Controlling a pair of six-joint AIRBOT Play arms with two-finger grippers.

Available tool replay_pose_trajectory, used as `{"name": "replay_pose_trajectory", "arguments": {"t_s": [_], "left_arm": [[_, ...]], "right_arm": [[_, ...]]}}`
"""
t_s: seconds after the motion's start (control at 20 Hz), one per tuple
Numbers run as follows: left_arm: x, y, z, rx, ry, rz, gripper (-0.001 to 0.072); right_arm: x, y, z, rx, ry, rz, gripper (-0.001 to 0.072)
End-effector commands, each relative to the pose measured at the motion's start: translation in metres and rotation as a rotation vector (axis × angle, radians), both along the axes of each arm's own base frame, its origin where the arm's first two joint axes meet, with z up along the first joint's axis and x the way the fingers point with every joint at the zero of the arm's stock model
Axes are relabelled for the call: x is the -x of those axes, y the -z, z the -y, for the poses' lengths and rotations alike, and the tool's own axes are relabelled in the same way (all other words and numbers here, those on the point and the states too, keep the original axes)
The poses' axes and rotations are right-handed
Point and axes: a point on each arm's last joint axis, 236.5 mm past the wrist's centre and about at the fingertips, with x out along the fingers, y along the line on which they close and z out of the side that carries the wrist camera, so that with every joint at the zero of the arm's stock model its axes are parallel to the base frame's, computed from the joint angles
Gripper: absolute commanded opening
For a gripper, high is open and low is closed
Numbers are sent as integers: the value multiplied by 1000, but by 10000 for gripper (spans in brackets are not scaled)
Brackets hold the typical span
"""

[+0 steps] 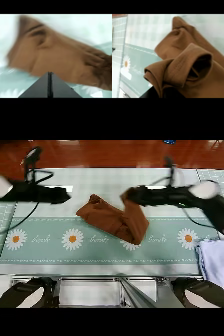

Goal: Fold the shirts.

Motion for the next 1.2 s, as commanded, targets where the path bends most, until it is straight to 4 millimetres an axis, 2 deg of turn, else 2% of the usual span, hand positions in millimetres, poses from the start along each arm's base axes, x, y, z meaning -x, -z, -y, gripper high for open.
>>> {"name": "replay_pose_trajectory", "arguments": {"t_s": [0.0, 0.15, 0.25, 0.45, 0.5, 0.55, 0.6, 0.65, 0.75, 0.85, 0.95, 1.05, 1.1, 1.15], "left_arm": [[46, 21, -44, -27, -99, 8, 21], [67, 48, -47, -27, -109, -47, 21], [74, 64, -45, -20, -108, -91, 20], [84, 80, -42, -6, -108, -138, 21], [85, 81, -41, -2, -108, -142, 21], [85, 81, -40, 5, -109, -141, 21], [83, 79, -39, 13, -113, -135, 21], [80, 77, -39, 21, -120, -123, 21], [73, 74, -40, 25, -136, -93, 21], [66, 73, -51, 9, -164, -73, 21], [64, 73, -65, 25, -235, -90, 21], [66, 75, -74, 25, -261, -113, 21], [69, 77, -75, 25, -260, -125, 21], [70, 77, -74, 26, -256, -130, 21]], "right_arm": [[-28, 38, -87, -19, -85, -44, 22], [-41, 66, -124, -24, -128, -84, 22], [-50, 79, -136, -23, -141, -95, 22], [-69, 85, -150, -50, -135, -97, 34], [-71, 84, -154, -76, -127, -113, 189], [-70, 83, -157, -102, -126, -132, 377], [-67, 81, -158, -109, -138, -135, 413], [-64, 81, -158, -108, -151, -143, 413], [-61, 76, -145, -129, -172, -193, 413], [-52, 58, -111, -127, -248, -227, 412], [-49, 39, -46, 21, -259, -190, 412], [-64, 25, 56, 305, -18, -125, 413], [-63, 19, 114, 449, 154, -109, 417], [-49, 16, 170, 583, 295, -105, 418]]}}
